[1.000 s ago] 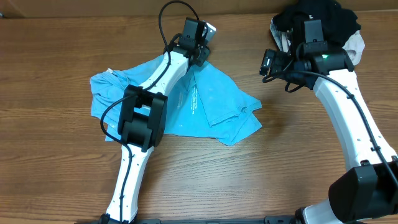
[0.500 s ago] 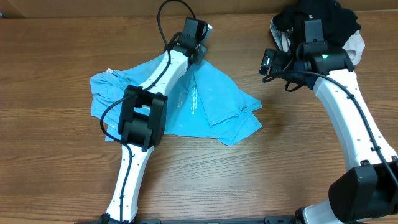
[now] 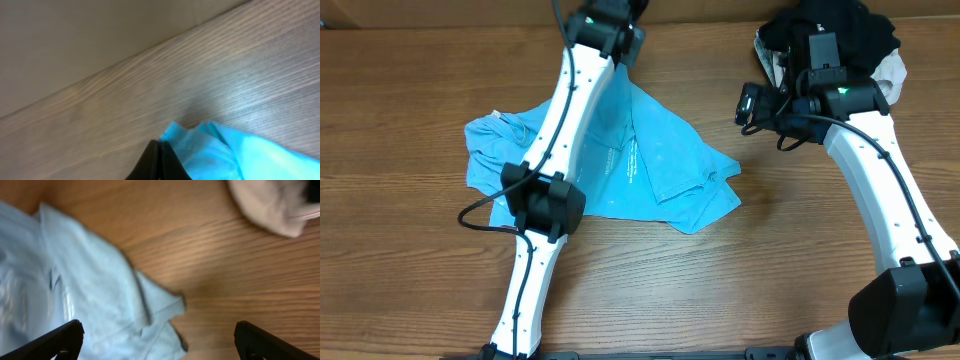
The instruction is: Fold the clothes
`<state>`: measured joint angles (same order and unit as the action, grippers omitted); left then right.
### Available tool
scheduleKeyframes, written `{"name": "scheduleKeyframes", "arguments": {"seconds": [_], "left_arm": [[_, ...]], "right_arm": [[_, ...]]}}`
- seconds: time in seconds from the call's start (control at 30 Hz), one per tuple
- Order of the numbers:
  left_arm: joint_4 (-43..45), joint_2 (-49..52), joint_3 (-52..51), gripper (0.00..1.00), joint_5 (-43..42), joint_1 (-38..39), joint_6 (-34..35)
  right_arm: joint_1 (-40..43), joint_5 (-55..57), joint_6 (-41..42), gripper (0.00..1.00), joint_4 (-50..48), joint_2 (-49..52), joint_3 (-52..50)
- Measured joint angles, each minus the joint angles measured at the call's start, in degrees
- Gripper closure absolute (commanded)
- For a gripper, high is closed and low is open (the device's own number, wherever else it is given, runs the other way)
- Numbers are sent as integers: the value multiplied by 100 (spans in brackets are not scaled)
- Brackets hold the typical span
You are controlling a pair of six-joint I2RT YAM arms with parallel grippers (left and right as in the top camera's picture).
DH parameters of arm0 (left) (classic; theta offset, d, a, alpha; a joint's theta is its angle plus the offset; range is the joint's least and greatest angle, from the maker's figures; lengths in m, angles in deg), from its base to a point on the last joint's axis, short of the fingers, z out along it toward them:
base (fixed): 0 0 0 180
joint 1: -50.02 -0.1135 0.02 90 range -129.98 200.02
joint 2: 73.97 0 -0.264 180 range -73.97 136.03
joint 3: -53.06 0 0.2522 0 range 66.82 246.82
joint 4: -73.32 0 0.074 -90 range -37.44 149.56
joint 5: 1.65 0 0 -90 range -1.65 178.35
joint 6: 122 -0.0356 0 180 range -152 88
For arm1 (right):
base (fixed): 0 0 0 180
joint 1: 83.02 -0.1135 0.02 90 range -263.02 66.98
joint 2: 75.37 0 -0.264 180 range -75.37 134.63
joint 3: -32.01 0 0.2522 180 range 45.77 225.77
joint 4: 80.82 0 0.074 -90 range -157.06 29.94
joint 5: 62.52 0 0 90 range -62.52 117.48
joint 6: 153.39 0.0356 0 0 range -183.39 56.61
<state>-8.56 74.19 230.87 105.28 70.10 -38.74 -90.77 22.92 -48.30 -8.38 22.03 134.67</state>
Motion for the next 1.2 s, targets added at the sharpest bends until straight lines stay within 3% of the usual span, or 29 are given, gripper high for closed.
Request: {"name": "scheduleKeyframes", "arguments": {"seconds": [0.3,0.7,1.2], "left_arm": [[-1161,-17,1462,96,48,-385,586],[-1469,-28,1488,96,-245,-938,879],[-1768,-28,1488,96,-841,-1384,988]], "right_arm": [[-315,-876,-968,12,535,0,-7],[-2378,-170,-1327,10,107,848,-345],[-2981,396,-1515,11,-39,1405,-407]]}}
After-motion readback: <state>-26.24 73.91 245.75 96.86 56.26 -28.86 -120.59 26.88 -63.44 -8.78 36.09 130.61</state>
